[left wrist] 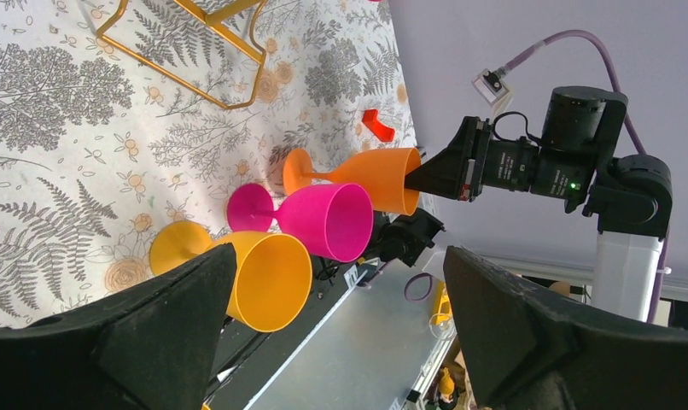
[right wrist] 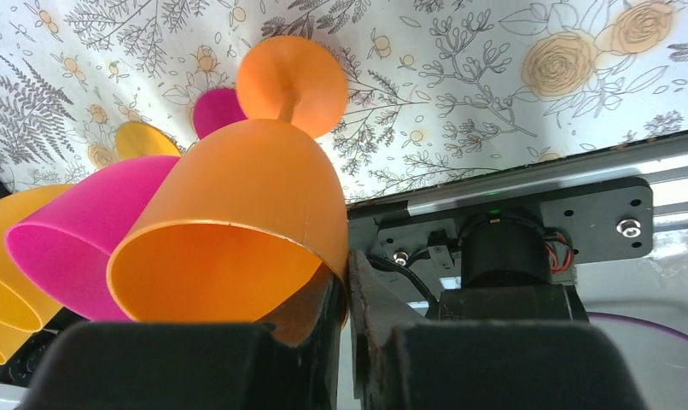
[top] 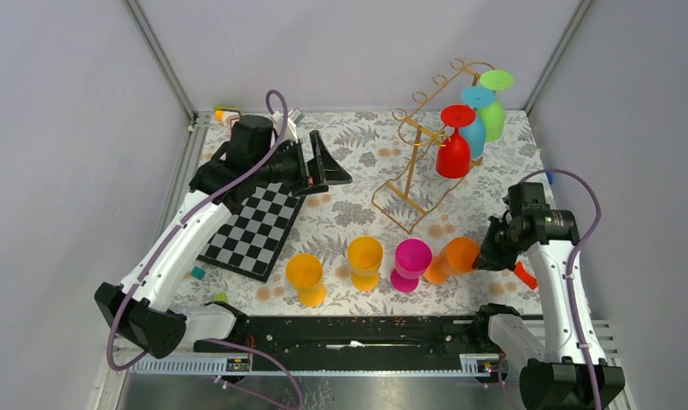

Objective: Place the wine glass upside down on the wine glass rack
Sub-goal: Pick up the wine glass at the center of the board.

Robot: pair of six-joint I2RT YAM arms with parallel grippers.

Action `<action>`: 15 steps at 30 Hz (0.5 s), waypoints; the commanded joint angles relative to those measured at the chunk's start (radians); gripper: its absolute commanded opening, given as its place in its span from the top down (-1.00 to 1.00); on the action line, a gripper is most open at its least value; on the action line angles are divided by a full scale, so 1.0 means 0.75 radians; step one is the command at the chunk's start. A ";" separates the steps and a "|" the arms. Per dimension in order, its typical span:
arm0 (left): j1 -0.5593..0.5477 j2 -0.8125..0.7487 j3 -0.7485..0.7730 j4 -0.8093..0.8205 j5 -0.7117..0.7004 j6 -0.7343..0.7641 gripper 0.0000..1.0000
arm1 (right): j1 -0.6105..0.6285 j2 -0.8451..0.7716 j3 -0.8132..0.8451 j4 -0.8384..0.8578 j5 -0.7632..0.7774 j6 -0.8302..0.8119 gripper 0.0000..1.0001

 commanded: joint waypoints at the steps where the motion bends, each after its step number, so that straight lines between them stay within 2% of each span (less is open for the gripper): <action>1: 0.008 -0.037 -0.017 0.127 -0.012 -0.032 -0.98 | 0.000 -0.001 0.108 -0.075 0.057 -0.042 0.81; 8: 0.012 -0.005 -0.003 0.149 0.034 -0.046 -0.98 | 0.000 0.008 0.193 -0.129 0.099 -0.058 0.89; 15: 0.026 0.004 0.000 0.147 0.060 -0.038 -0.98 | 0.000 0.042 0.431 -0.240 0.220 -0.065 0.90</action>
